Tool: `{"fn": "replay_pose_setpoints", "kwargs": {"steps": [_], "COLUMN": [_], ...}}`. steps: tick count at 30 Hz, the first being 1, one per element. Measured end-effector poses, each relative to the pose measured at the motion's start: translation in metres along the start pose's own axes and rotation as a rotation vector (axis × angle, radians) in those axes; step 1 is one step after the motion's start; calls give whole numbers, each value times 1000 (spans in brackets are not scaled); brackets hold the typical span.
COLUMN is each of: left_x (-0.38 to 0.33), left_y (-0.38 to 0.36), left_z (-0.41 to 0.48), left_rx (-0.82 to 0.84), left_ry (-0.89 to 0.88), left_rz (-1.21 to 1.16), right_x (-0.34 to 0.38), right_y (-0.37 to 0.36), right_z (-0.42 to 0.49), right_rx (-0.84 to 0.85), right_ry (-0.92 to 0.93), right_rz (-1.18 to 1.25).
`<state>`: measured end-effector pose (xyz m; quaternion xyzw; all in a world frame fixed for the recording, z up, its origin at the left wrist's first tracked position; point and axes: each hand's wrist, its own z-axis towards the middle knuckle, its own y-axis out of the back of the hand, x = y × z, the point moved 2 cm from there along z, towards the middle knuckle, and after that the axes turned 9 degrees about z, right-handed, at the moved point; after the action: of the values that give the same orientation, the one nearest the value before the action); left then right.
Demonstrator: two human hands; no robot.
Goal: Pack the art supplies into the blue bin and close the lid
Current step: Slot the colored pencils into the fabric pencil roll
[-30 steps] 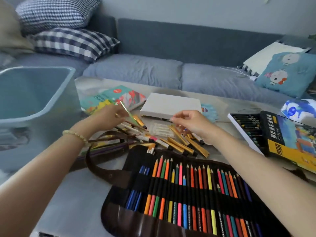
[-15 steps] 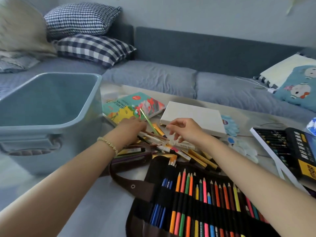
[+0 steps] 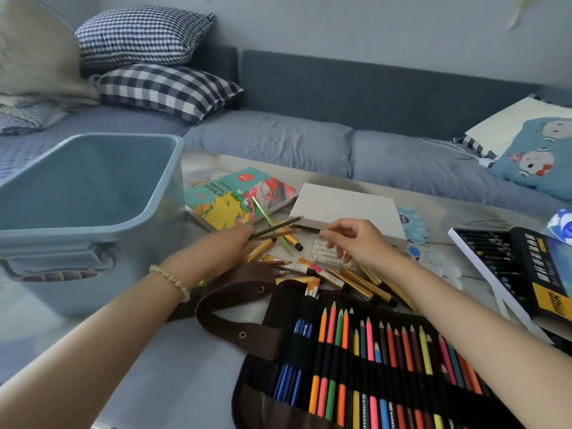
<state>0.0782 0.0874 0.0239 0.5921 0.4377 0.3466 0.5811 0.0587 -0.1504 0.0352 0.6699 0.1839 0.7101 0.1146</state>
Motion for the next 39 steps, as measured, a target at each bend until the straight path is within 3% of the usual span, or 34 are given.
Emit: {"fn": "replay_pose_setpoints", "kwargs": {"steps": [5, 15, 20, 31, 33, 35, 39], "left_x": [-6, -4, -12, -42, -40, -32, -32], "left_y": [-8, -16, -15, 4, 8, 15, 51], "left_z": [-18, -9, 1, 22, 25, 24, 15], "left_rx": [-3, -75, -79, 184, 167, 4, -141], "left_ry": [-63, -60, -79, -20, -2, 5, -11], "left_rz": [-57, -30, 205, 475, 415, 274, -218], "right_x": [3, -12, -19, -20, -20, -21, -21], "right_y": [-14, 3, 8, 22, 30, 39, 57], "right_z": [-5, -9, -10, -18, -22, -27, -34], "right_rx": [73, -12, -27, -107, -133, -158, -204], "right_ry": [56, -11, -36, -97, -101, -106, -134], "right_rz": [-36, 3, 29, 120, 135, 137, 193]}}
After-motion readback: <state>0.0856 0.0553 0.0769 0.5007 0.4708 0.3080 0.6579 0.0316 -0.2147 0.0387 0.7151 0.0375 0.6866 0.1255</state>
